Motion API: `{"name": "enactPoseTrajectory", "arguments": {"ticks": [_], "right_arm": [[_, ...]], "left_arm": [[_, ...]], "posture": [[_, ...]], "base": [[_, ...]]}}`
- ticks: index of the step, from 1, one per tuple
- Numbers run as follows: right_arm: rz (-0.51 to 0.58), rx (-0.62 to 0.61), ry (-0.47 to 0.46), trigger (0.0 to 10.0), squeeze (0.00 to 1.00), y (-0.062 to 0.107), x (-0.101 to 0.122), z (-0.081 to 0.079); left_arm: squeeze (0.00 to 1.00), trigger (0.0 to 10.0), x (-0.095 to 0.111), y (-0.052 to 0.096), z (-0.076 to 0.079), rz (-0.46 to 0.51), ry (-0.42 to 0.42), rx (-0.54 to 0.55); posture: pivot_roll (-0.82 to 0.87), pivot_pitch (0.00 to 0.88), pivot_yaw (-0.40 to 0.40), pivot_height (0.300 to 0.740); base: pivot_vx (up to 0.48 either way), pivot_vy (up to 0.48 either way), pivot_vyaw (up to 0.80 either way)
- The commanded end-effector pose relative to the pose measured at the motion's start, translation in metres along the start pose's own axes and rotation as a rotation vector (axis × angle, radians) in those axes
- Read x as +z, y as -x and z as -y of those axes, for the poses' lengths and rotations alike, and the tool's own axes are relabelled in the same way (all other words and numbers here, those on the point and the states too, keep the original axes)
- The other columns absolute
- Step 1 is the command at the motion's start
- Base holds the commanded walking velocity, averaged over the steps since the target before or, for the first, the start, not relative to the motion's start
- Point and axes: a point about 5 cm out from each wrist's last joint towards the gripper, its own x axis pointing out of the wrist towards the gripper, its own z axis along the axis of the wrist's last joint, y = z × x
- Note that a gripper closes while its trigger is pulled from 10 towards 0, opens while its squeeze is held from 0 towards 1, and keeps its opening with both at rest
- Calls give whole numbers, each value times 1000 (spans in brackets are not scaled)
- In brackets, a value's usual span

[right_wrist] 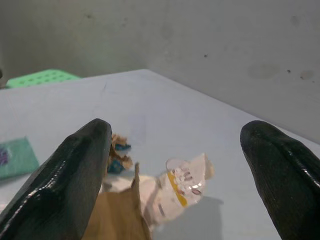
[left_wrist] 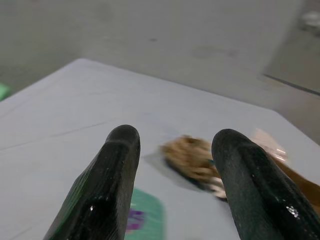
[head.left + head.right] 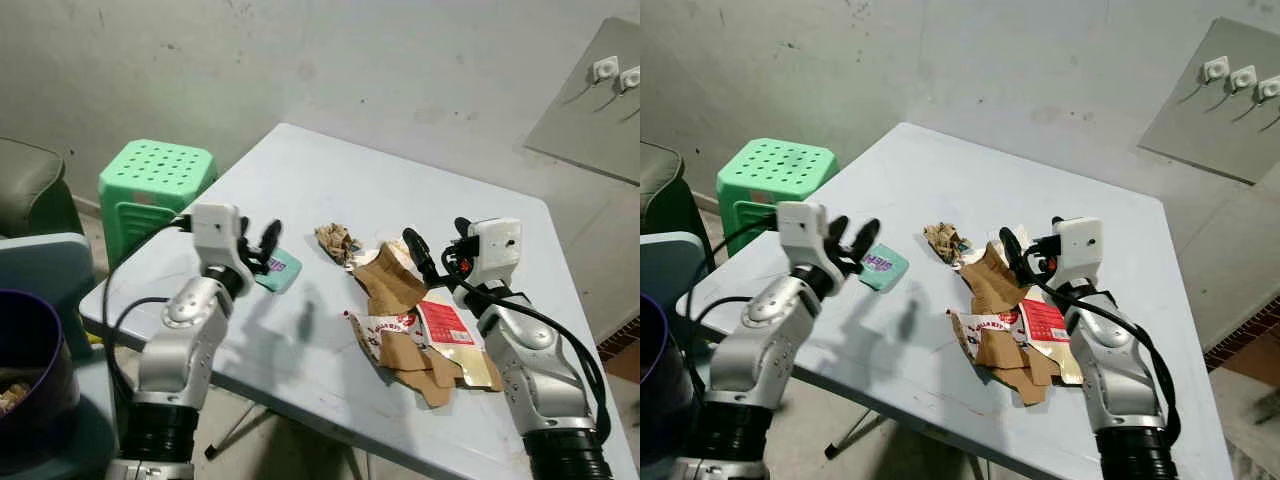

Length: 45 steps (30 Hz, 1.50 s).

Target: Picking trash to rubbish bin

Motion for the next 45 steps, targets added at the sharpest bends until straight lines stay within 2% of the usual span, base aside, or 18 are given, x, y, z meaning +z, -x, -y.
{"name": "enactPoseTrajectory", "arguments": {"ticks": [1, 9, 18, 33, 35, 36, 37, 39, 40, 41, 45], "right_arm": [[-31, 30, 16, 10000, 0, 4, -1, 6], [-104, 129, 81, 10000, 0, 6, -7, 14], [-190, 233, 85, 10000, 0, 6, -23, 19], [-268, 233, 68, 10000, 0, -5, -40, 37], [-275, 234, 60, 9686, 0, -7, -42, 38], [-276, 236, 53, 7373, 0, -8, -43, 39], [-275, 237, 48, 3137, 0, -8, -43, 39], [-274, 237, 47, 3137, 0, -9, -43, 40], [-270, 231, 38, 392, 0, -10, -43, 41], [-271, 231, 36, 0, 0, -11, -43, 41], [-251, 256, 16, 0, 0, -13, -43, 40]], "left_arm": [[0, 10000, -1, 1, 10, -14, -26, -59], [0, 10000, -9, 7, 25, -46, -67, -171], [0, 10000, -14, 15, 41, -76, -104, -289], [0, 10000, -9, 18, 49, -75, -104, -318], [0, 10000, -9, 19, 49, -74, -104, -317], [0, 10000, -8, 19, 49, -74, -104, -316], [0, 10000, -9, 19, 49, -74, -104, -315], [0, 10000, -8, 19, 49, -74, -104, -314], [0, 10000, -8, 20, 49, -74, -104, -314], [0, 10000, -7, 20, 49, -73, -102, -311], [0, 10000, -7, 20, 49, -73, -104, -306]], "posture": [[49, 18, -151, 740], [41, 37, -158, 740], [36, 64, -151, 740], [38, 112, -141, 740], [39, 114, -142, 740], [40, 116, -141, 740], [40, 116, -141, 740], [44, 119, -143, 740], [44, 119, -143, 740], [45, 121, -143, 740], [50, 122, -145, 740]], "base": [[0, 0, 0], [0, 0, 0], [0, 0, 0], [0, 0, 0], [0, 0, 0], [0, 0, 0], [0, 0, 0], [0, 0, 0], [0, 0, 0], [0, 0, 0], [0, 0, 0]]}}
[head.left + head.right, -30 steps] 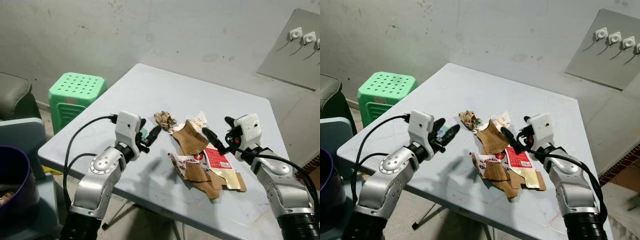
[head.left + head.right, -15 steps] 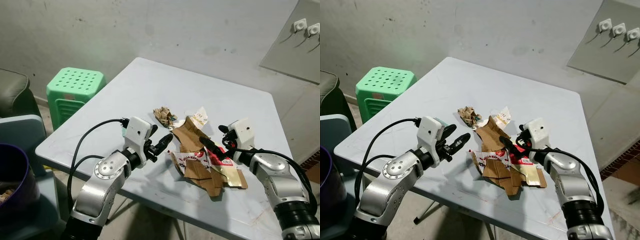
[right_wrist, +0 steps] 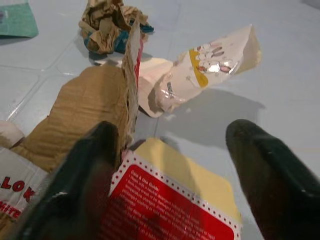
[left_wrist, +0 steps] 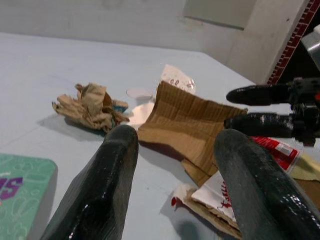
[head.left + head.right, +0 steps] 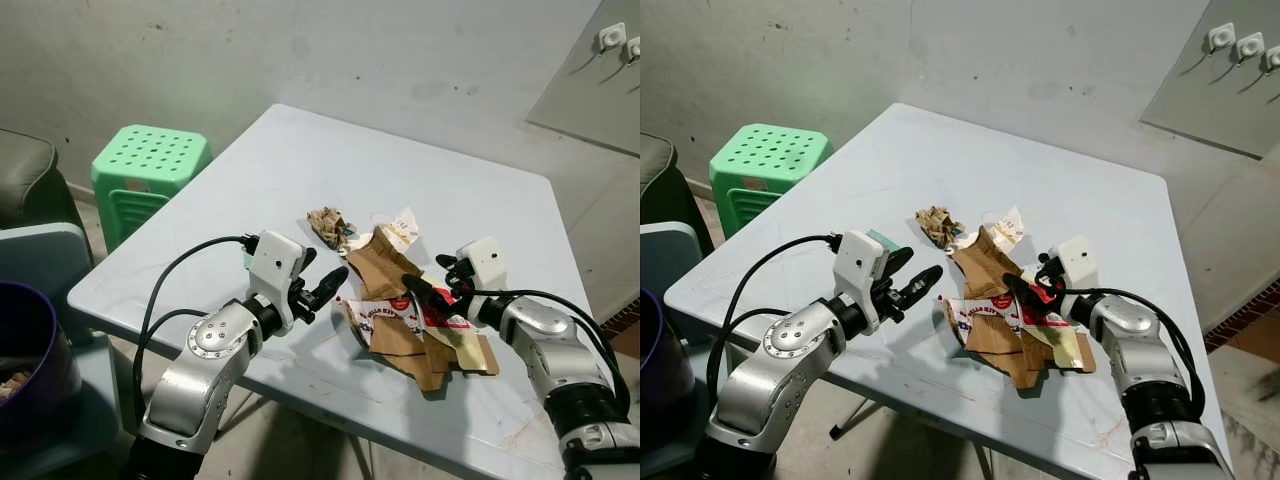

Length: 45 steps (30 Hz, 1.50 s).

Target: Picking trash to rubbish bin

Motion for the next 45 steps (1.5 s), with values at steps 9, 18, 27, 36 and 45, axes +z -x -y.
{"name": "enactPoseTrajectory", "arguments": {"ticks": [9, 18, 27, 36, 45], "right_arm": [[28, 13, -14, 0, 0, -2, 4, 5], [33, 31, -10, 0, 0, -5, 4, 3], [42, 47, -8, 0, 0, -6, 5, 2], [97, 85, -9, 0, 0, -5, 11, 0], [188, 56, -22, 0, 0, 0, 22, 3]], "left_arm": [[0, 10000, 6, 1, 6, 17, -5, -12], [0, 10000, 7, 1, 5, 18, -8, -5], [0, 10000, 7, 1, 5, 20, -6, 1], [0, 10000, 9, -1, 2, 34, -16, 0], [0, 10000, 19, -1, -9, 74, -38, 24]], "posture": [[53, 128, -148, 740], [62, 126, -151, 740], [66, 121, -154, 740], [63, 91, -149, 740], [60, 68, -145, 740]], "base": [[0, 0, 0], [0, 0, 0], [0, 0, 0], [0, 0, 0], [0, 0, 0]]}}
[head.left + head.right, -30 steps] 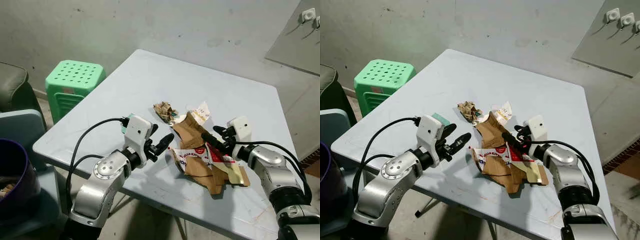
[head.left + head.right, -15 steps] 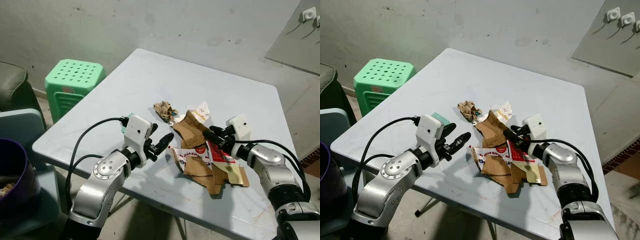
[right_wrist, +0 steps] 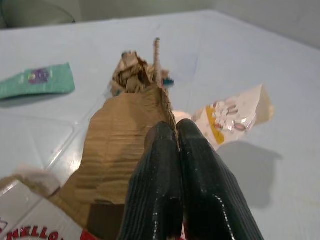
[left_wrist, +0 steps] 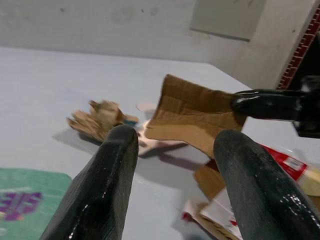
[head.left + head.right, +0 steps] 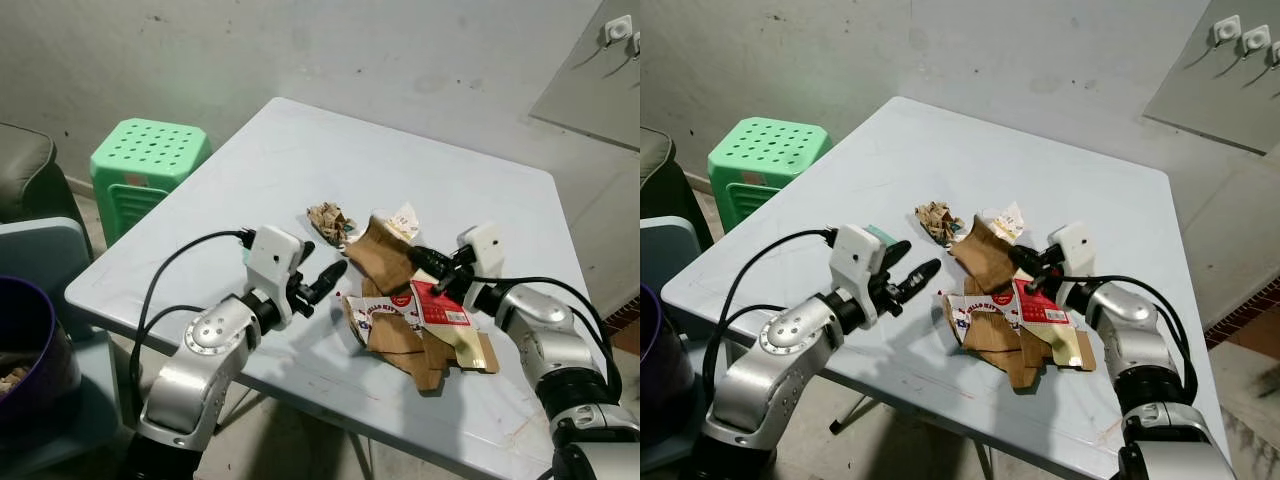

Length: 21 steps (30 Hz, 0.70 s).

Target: Picking trash to rubbish bin

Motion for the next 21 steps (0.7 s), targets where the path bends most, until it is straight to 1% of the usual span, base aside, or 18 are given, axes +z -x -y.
{"name": "enactPoseTrajectory", "arguments": {"ticks": [1, 2, 3, 4, 6, 9, 11, 12, 13, 14, 17, 19, 21], "right_arm": [[50, -38, 1, 0, 0, 8, 6, 6], [50, -38, 1, 0, 0, 8, 6, 6], [69, -50, 1, 0, 0, 10, 9, 8], [69, -50, 1, 0, 0, 10, 9, 8], [89, -43, 5, 0, 0, 13, 13, 9], [96, -39, 13, 0, 0, 15, 16, 10], [120, 5, 51, 0, 0, 18, 27, 9], [120, 5, 51, 0, 0, 18, 27, 9], [132, 40, 70, 8510, 0, 20, 35, 8], [140, 102, 86, 10000, 0, 23, 46, 5], [140, 183, 88, 10000, 0, 26, 55, -1], [142, 227, 106, 10000, 0, 28, 59, -4], [141, 289, 129, 10000, 0, 31, 65, -10]], "left_arm": [[0, 10000, 9, -2, -7, 28, -30, 0], [0, 10000, 9, -2, -7, 28, -30, 0], [0, 10000, 12, -1, -15, 32, -42, 9], [0, 10000, 12, -1, -15, 32, -42, 9], [0, 10000, 16, 0, -22, 40, -69, 14], [0, 10000, 19, 1, -26, 45, -77, 15], [0, 10000, 28, 3, -34, 61, -119, -6], [0, 10000, 28, 3, -34, 61, -119, -6], [0, 10000, 33, 4, -38, 68, -138, -28], [0, 10000, 42, 5, -43, 84, -169, -68], [0, 10000, 51, 7, -46, 105, -195, -118], [0, 10000, 56, 8, -48, 119, -202, -144], [0, 10000, 64, 10, -48, 133, -214, -199]], "posture": [[60, 62, -144, 740], [60, 62, -144, 740], [60, 61, -143, 740], [60, 61, -143, 740], [58, 54, -142, 740], [57, 54, -141, 740], [56, 52, -139, 740], [56, 52, -139, 740], [56, 53, -138, 740], [52, 56, -134, 740], [49, 56, -130, 740], [48, 57, -127, 740], [45, 58, -123, 740]], "base": [[0, 0, 0], [0, 0, 0], [0, 0, 0], [0, 0, 0], [0, 0, 0], [0, 0, 0], [0, 0, 0], [0, 0, 0], [0, 0, 0], [0, 0, 0], [0, 0, 0], [0, 0, 0], [0, 0, 0]]}}
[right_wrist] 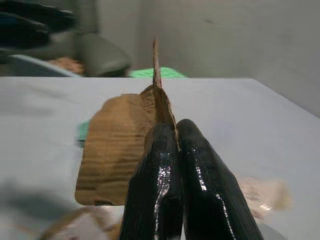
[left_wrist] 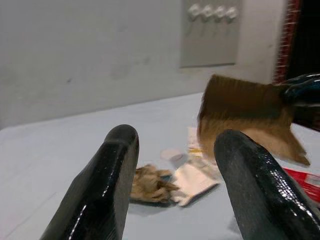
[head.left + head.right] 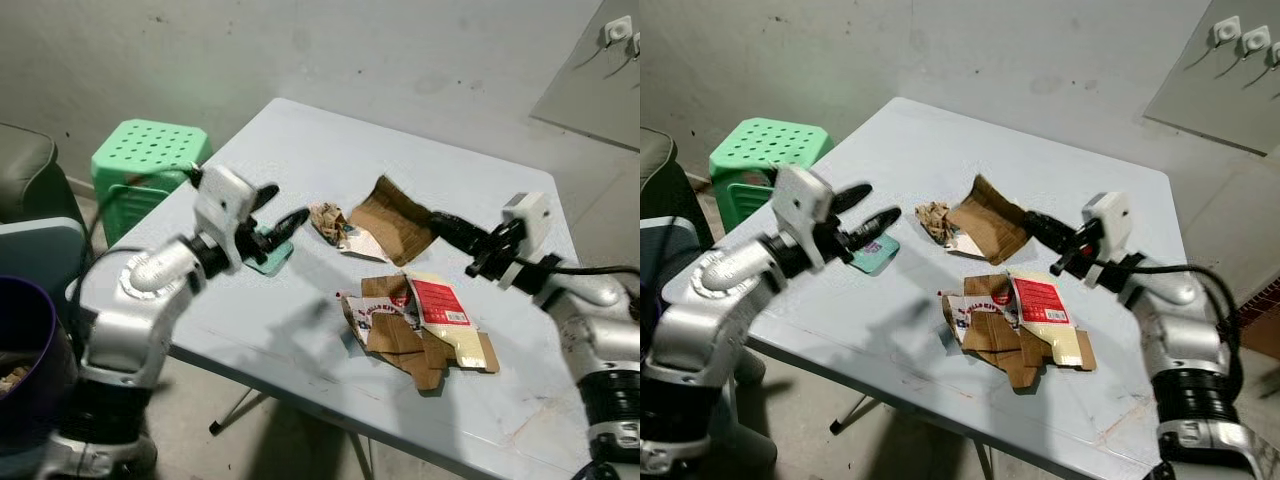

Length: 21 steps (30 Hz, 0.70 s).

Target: Picking trash to rubbish bin

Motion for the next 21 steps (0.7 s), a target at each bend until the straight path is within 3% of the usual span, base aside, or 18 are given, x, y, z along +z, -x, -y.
{"name": "enactPoseTrajectory", "arguments": {"ticks": [1, 10, 21], "right_arm": [[-12, 41, 13, 10000, 0, 4, 5, -2], [37, 262, 23, 10000, 0, 0, 42, -28], [62, 352, -5, 10000, 0, 1, 61, -41]], "left_arm": [[0, 10000, 8, -3, 1, 24, -14, -50], [0, 10000, 37, -3, -2, 114, 54, -250], [0, 10000, 44, -1, 3, 121, 73, -357]], "posture": [[45, 58, -123, 740], [41, 67, -110, 740], [40, 74, -106, 740]], "base": [[0, 0, 0], [0, 0, 0], [0, 0, 0]]}}
